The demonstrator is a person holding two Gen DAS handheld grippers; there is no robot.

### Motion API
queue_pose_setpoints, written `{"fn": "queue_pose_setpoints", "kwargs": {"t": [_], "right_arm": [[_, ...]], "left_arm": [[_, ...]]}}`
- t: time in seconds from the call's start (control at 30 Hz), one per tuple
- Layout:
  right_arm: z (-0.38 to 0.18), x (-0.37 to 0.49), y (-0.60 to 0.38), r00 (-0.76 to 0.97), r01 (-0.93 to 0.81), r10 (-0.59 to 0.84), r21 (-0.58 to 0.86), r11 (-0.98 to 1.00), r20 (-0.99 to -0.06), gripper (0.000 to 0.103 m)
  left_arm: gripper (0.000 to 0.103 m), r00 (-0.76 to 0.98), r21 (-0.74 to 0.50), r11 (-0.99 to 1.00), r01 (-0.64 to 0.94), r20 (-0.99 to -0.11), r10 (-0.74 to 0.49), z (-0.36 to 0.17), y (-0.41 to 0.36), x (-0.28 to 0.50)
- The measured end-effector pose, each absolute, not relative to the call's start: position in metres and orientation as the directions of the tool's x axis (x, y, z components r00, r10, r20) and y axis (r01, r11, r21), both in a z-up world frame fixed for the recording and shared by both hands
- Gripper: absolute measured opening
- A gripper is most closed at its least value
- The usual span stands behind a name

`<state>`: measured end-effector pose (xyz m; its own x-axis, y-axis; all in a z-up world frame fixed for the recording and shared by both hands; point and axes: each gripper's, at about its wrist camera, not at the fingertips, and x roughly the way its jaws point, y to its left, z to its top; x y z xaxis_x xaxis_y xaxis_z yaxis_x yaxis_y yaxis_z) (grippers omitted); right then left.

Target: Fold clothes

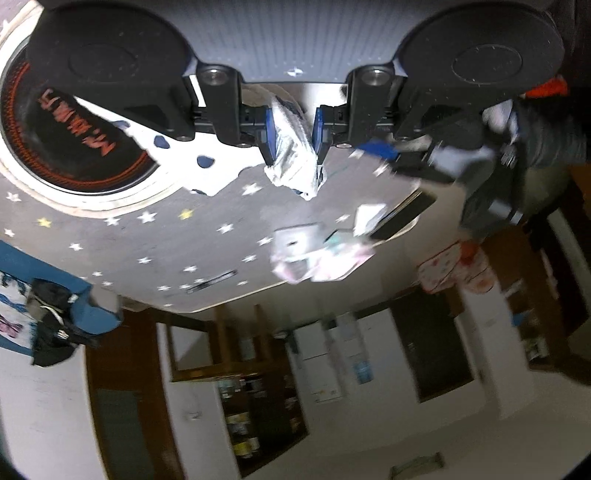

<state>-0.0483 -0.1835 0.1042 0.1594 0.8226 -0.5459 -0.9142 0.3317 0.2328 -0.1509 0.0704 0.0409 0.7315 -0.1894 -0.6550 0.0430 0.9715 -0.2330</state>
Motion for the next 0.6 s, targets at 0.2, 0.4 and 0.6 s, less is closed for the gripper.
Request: {"fn": "queue_pose_setpoints", "kwargs": {"t": [0.2,0.4,0.6], "right_arm": [[0.092,-0.081,-0.192,0.125,-0.948,0.811,0.173,0.268,-0.571,0.02],[0.077,-0.113,-0.196,0.1,-0.978,0.786,0.085,0.19,-0.61,0.036],[0.069,-0.129,-0.199,0.082,-0.986,0.759,0.057,0.155,-0.645,0.036]], "left_arm": [[0.087,0.749,-0.226,0.974,-0.008,-0.647,-0.144,0.046,0.083,-0.157],[0.087,0.772,-0.22,0.975,-0.035,-0.625,-0.114,0.055,0.09,-0.16],[0.087,0.794,-0.225,0.974,-0.009,-0.593,-0.13,0.066,0.087,-0.163]]}}
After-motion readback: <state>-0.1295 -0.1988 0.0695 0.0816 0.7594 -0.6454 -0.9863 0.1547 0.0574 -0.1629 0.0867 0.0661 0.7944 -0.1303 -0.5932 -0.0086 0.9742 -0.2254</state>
